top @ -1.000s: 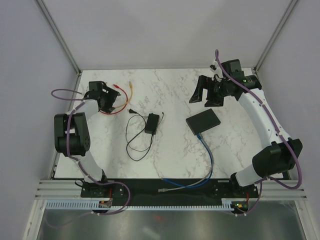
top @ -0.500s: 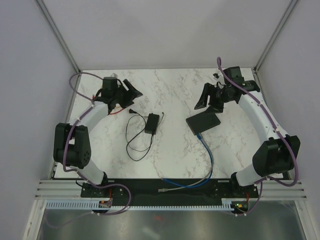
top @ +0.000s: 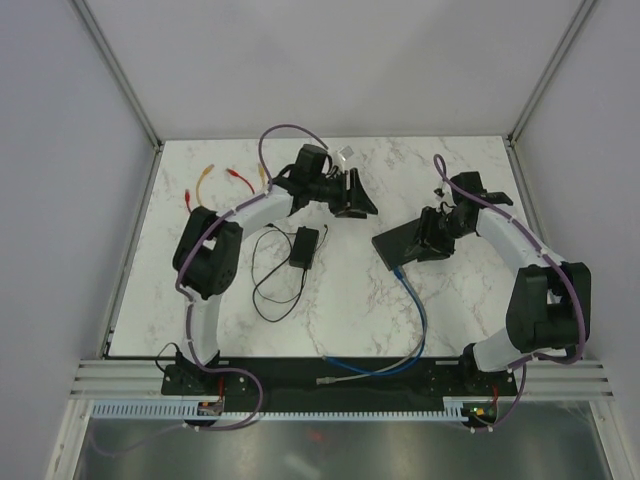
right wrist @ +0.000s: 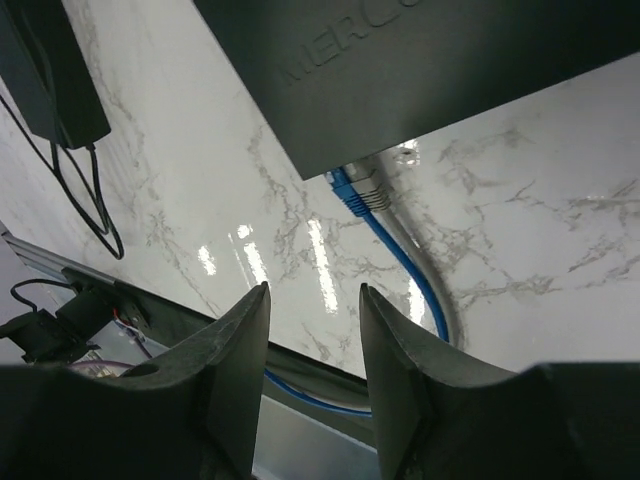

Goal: Pull the plug from the switch port

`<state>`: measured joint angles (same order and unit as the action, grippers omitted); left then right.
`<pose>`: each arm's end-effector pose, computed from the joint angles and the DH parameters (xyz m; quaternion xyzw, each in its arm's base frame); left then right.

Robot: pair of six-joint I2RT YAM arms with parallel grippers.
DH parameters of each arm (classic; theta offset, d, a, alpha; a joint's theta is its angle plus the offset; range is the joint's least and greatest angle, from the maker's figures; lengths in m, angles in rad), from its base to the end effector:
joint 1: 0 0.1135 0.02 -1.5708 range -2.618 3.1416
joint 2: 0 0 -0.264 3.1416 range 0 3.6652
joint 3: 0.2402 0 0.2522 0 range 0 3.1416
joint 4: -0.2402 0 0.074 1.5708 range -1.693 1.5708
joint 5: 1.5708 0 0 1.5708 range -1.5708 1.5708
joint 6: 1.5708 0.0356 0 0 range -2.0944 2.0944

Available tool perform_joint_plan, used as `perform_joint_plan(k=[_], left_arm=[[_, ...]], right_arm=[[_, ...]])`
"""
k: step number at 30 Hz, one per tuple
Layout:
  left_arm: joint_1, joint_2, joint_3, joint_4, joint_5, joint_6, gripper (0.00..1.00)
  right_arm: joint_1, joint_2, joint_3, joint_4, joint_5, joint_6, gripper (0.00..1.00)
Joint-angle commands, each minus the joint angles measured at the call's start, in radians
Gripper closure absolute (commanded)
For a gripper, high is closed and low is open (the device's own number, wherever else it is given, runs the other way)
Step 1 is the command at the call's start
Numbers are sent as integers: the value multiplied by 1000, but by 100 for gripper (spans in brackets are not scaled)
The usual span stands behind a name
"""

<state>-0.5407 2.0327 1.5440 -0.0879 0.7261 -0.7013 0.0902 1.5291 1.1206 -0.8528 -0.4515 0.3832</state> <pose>0.3877 -0.2604 0.2329 0.1029 0.8326 -0.5133 0.1809 0.2873 0.0416 0.2340 0.1064 0.9577 0.2502 0.0942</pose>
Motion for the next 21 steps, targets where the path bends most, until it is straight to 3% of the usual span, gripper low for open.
perform_joint_plan(k=[1,4,6,14,21], left_arm=[[-57,87,119,-27,118,3,42],[-97,150,189,-64,118,3,41],[-126,173,211,-70,115,-3,42],[-165,199,211,-159,67,36,51],[-165,259,241,-211,88,40,52]], right_arm=[[-49,-14,-74,115,-45,-37,51],[-60,-4,-154,202,-108,-17,40],[-64,-1,-209,271,-141,-7,38],[-73,-10,-349,486,-184,23,40],[-86,-11,-424,604,-197,60,46]])
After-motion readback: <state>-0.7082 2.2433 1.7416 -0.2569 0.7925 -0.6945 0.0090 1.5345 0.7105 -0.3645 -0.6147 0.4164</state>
